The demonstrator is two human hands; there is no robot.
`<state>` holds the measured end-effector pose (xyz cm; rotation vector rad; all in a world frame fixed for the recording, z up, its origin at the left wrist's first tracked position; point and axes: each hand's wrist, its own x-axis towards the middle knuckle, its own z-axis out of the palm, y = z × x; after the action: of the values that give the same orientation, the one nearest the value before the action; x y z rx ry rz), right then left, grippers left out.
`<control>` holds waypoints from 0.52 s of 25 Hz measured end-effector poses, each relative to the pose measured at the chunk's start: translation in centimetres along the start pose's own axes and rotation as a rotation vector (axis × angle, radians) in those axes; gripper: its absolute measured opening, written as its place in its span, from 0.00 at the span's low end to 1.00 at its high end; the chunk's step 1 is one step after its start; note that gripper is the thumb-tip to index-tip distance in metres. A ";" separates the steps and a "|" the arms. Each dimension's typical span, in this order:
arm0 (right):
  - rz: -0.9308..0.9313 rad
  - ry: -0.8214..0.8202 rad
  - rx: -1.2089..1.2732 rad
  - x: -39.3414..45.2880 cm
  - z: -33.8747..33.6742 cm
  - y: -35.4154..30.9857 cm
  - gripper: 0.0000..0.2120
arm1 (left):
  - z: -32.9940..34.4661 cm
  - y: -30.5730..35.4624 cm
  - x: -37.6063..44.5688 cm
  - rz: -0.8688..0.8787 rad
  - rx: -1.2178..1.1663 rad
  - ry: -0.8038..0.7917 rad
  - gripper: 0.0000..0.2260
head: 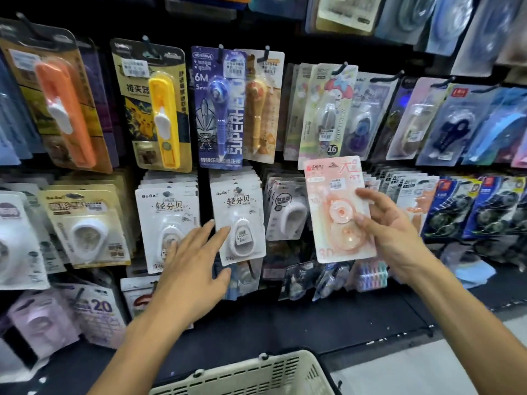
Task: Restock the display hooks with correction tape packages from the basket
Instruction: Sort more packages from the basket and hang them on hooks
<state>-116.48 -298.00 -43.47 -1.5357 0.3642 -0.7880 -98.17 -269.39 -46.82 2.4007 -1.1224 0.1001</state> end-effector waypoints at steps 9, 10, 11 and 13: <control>0.184 0.195 -0.072 -0.7 -7.1 1.9 0.21 | 1.8 1.6 -0.3 0.011 0.086 -0.091 0.35; 0.196 0.193 -0.081 -0.5 -7.1 2.0 0.22 | 1.9 1.6 -0.2 0.011 0.097 -0.097 0.34; 0.211 0.194 -0.092 -0.3 -7.0 2.1 0.22 | 2.0 1.7 -0.2 0.009 0.108 -0.107 0.34; 0.232 0.202 -0.087 0.1 -6.8 2.2 0.22 | 2.3 1.8 -0.2 0.010 0.128 -0.123 0.34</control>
<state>-120.41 -303.44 -45.90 -1.4657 0.7212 -0.7524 -99.91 -271.23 -48.18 2.5444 -1.2168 0.0293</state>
